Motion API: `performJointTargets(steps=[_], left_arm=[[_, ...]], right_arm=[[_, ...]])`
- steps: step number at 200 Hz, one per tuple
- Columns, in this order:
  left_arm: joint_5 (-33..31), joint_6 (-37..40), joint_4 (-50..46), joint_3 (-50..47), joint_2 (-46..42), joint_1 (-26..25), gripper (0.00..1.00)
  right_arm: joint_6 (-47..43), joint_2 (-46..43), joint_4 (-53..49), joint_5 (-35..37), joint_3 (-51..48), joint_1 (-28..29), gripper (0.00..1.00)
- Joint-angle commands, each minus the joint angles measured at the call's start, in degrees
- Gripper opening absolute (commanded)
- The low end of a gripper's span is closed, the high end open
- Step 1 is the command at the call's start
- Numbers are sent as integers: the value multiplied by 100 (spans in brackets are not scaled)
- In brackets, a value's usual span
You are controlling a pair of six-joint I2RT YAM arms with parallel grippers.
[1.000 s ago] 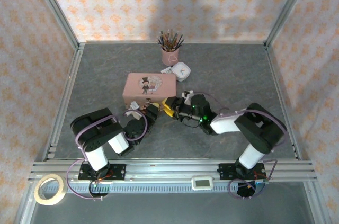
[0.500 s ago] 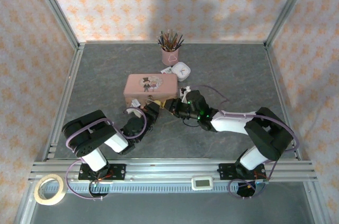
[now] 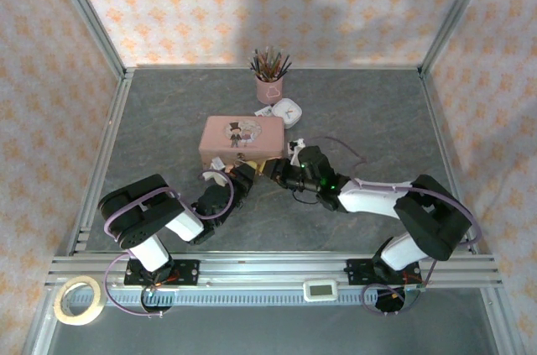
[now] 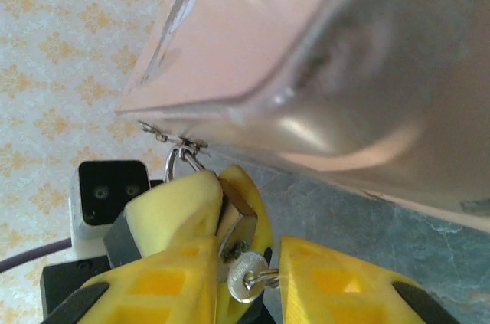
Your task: Unlock a padlock with a key
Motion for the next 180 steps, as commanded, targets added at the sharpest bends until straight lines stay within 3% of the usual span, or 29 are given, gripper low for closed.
performJointTargets(steps=[1, 113, 151, 180], left_arm=[[125, -49, 485, 115, -46, -33, 0], [271, -184, 951, 28, 131, -37, 0], [321, -192, 1159, 11, 208, -33, 0], [377, 150, 1668, -125, 345, -31, 0]], right_arm=[[587, 171, 1003, -357, -230, 66, 28], [1225, 501, 2064, -120, -332, 93, 20], [1508, 578, 2402, -53, -370, 75, 0], [2407, 581, 2838, -313, -452, -84, 0]])
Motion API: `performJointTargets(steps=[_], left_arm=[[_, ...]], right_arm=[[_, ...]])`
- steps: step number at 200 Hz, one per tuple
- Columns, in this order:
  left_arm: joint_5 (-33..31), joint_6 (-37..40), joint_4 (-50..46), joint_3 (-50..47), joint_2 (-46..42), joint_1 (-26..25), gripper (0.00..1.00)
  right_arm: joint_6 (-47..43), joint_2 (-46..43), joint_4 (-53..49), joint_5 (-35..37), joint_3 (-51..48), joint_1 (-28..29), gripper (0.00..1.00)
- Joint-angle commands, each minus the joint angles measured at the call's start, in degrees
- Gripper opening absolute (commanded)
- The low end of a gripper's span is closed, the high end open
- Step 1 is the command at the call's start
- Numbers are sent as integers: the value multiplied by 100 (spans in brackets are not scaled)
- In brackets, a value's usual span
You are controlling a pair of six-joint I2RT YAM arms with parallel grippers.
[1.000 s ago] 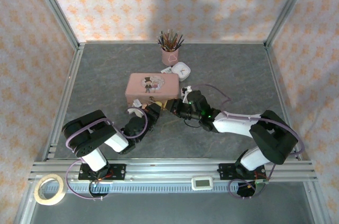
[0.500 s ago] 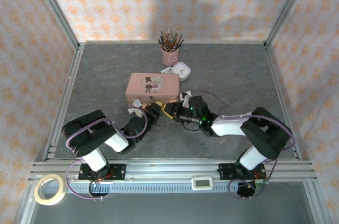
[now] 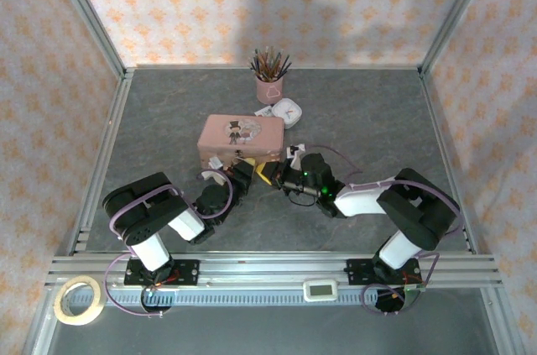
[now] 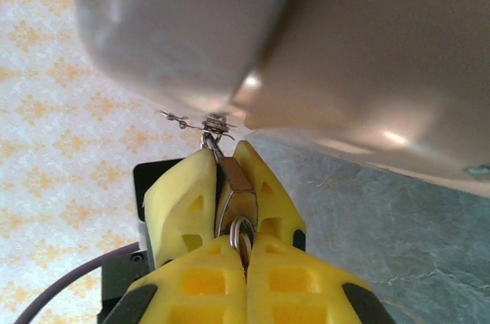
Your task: Unlock a padlock with a key
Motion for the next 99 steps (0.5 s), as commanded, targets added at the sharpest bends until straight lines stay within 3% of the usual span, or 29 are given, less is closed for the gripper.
performJointTargets(steps=[1, 13, 38, 78, 99], left_arm=[[405, 346, 1130, -121, 149, -97, 0], [466, 728, 1741, -266, 325, -104, 0], [788, 1418, 1756, -252, 362, -78, 0], [1296, 2582, 1764, -4, 166, -79, 0], [1307, 2892, 1764, 0, 164, -67, 0]], right_arm=[[850, 16, 931, -110, -59, -147, 0], [1500, 27, 1486, -374, -129, -263, 0], [3071, 14, 2254, -808, 2, -385, 0], [6145, 954, 5191, -747, 670, -377, 0], [6361, 1125, 5178, -857, 1120, -386, 0]])
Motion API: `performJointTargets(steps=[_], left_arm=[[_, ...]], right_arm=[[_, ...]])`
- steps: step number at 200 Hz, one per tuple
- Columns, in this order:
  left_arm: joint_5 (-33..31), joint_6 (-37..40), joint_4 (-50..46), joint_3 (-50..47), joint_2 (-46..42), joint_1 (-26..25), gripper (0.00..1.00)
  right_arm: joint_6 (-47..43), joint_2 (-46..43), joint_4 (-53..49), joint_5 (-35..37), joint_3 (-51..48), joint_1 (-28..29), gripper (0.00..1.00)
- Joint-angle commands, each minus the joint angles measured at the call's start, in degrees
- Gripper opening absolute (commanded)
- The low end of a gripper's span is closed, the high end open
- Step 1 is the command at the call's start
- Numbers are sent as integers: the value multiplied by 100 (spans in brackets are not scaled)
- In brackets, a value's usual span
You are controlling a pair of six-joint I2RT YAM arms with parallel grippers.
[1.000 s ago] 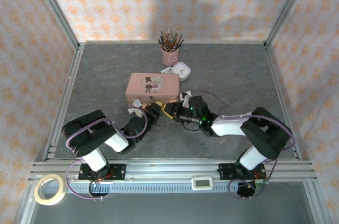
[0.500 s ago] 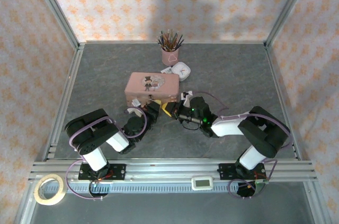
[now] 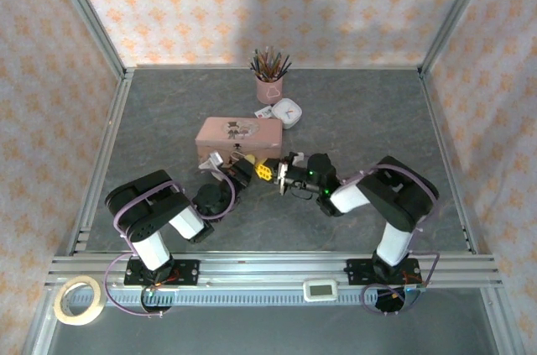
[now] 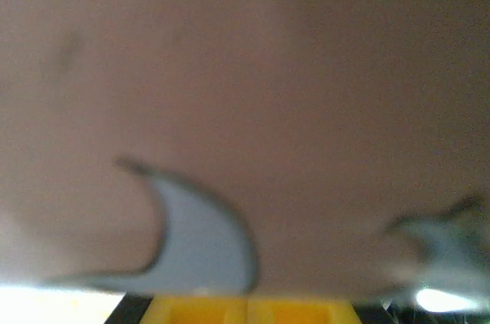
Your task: Unlock a padlock with a key
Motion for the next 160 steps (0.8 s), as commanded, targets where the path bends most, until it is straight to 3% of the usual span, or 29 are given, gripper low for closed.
performJointTargets(steps=[1, 40, 86, 94, 109, 136, 153, 160], left_arm=[[1064, 1014, 1240, 6, 33, -321, 0], [914, 905, 1238, -175, 12, -324, 0], [380, 644, 1230, -293, -44, -319, 0], [262, 544, 1229, -307, -4, -319, 0], [136, 458, 1231, -290, 75, -322, 0], [-76, 395, 1228, -297, 118, -319, 0], [-239, 318, 1143, -332, 146, -319, 0], [-288, 262, 1043, -346, 133, -322, 0]], right_arm=[[2656, -32, 2983, 152, 1013, -25, 0], [2653, 207, 3209, 358, 736, -38, 0], [1576, 381, 2859, 203, 437, -159, 0], [1267, 379, 2639, 119, 424, -183, 8], [714, 285, 2052, -32, 432, -192, 23], [-502, -73, 759, -289, 488, -291, 39], [-2119, -517, -1252, -411, 704, -384, 40], [-2955, -733, -2514, -300, 876, -392, 41]])
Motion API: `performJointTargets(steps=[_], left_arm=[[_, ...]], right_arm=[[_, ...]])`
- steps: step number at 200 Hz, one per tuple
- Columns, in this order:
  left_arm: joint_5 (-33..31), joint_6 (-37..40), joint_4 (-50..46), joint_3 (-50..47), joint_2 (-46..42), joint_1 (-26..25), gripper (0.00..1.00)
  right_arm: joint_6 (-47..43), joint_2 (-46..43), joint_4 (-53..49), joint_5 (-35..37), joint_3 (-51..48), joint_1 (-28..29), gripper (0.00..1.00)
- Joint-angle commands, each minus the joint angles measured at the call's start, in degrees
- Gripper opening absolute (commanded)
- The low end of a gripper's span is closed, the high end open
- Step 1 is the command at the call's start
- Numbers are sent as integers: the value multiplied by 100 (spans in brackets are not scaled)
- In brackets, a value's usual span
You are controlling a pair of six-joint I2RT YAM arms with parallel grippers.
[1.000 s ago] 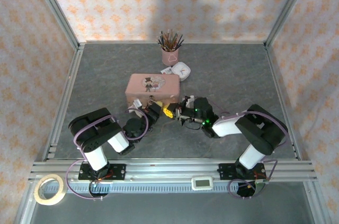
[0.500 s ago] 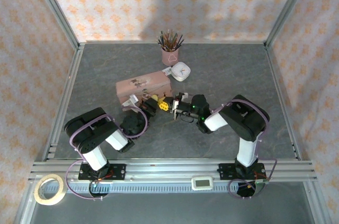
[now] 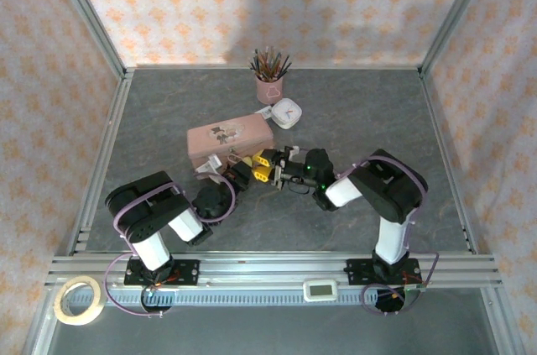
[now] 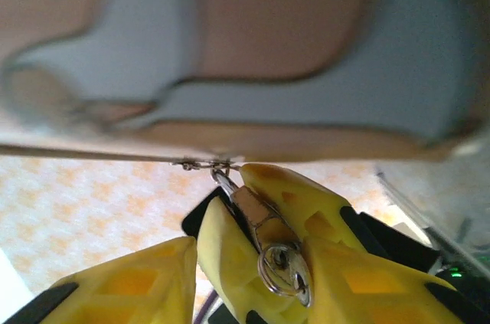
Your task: Unlock a padlock with a key
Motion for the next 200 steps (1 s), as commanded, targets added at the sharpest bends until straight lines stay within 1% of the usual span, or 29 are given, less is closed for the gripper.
performJointTargets(steps=[1, 16, 19, 26, 43, 66, 88, 108, 146, 173, 182, 192, 200], left_arm=[[92, -76, 1019, -184, 120, -130, 0], [63, -156, 625, -177, 30, -133, 0], [52, -170, 525, -170, 2, -129, 0], [52, -205, 256, -153, -83, -133, 0], [29, -238, -367, -69, -268, -139, 0], [93, -282, -1091, 90, -447, -170, 0], [127, -358, -2247, 327, -592, -235, 0], [17, -407, -2760, 376, -661, -284, 0], [-19, -453, -3397, 599, -518, -409, 0], [-37, -679, -3098, 507, -293, -544, 0], [-73, -746, -3054, 467, -283, -552, 6], [-148, -800, -3043, 407, -325, -556, 19], [-204, -845, -3039, 345, -397, -555, 33]], right_arm=[[-2237, -892, -2360, 217, 651, -197, 41], [-4088, -1253, -4640, 859, 1179, -181, 43], [-4428, -1305, -4881, 1051, 1261, -180, 44], [-4898, -1440, -5533, 1418, 1377, -180, 44], [-5586, -1702, -6354, 2155, 1416, -180, 45], [-6200, -1850, -6944, 2658, 1485, -180, 46], [-6504, -1937, -7163, 2860, 1521, -180, 47], [-6544, -2079, -7136, 2982, 1443, -180, 47], [-6549, -2325, -7017, 3167, 1234, -180, 48], [-6649, -2476, -7006, 3251, 1127, -171, 48], [-6704, -2536, -7006, 3300, 1091, -162, 48], [-6784, -2612, -6989, 3344, 1059, -135, 48], [-6855, -2660, -7001, 3380, 1050, -112, 48]])
